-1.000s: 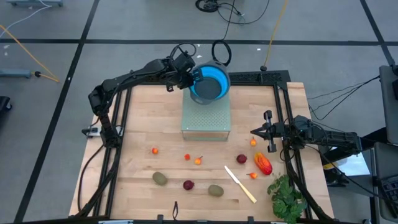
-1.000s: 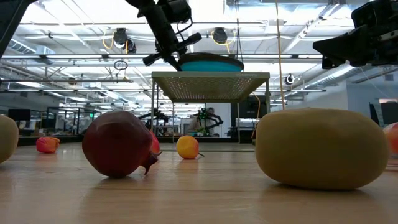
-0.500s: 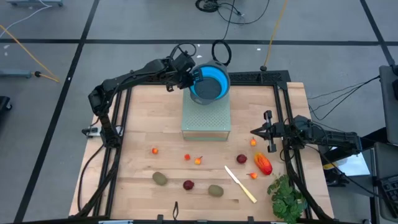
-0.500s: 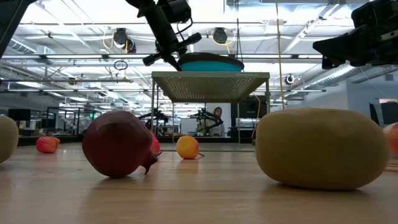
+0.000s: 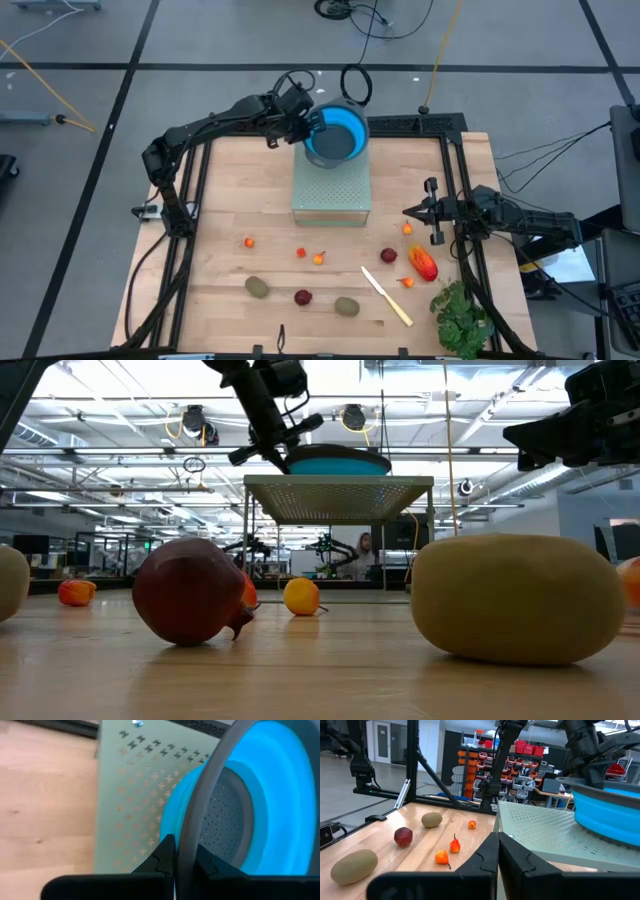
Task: Pick & Place Fruit
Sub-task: Put the blue strainer bowl on the shelf, then put the yellow mango into the blue strainer bowl on the shelf
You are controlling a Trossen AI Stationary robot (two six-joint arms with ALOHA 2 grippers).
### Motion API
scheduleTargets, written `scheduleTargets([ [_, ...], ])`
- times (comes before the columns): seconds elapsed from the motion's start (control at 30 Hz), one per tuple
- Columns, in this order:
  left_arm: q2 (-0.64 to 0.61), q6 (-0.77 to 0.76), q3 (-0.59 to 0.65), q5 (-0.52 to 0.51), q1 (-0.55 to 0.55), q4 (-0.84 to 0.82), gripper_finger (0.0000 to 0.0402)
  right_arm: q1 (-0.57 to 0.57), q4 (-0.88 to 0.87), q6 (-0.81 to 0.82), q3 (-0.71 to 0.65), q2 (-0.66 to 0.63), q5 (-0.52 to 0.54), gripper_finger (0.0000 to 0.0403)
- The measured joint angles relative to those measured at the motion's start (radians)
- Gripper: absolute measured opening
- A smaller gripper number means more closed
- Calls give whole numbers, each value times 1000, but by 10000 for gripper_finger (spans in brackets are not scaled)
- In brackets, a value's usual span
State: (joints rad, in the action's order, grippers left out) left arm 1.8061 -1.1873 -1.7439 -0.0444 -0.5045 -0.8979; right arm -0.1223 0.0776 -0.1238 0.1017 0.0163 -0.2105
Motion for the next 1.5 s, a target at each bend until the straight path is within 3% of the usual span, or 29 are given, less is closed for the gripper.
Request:
scheduleTargets([
  [0.63, 0, 54, 0, -6, 0, -25, 27, 0, 0, 0, 0, 0, 0, 0],
  [1.13, 0, 72, 0, -34, 0, -25, 173, 0, 0, 0, 0, 0, 0, 0],
  [1.5, -5, 105, 1, 0, -25, -28, 211, 0, 0, 0, 0, 0, 0, 0],
])
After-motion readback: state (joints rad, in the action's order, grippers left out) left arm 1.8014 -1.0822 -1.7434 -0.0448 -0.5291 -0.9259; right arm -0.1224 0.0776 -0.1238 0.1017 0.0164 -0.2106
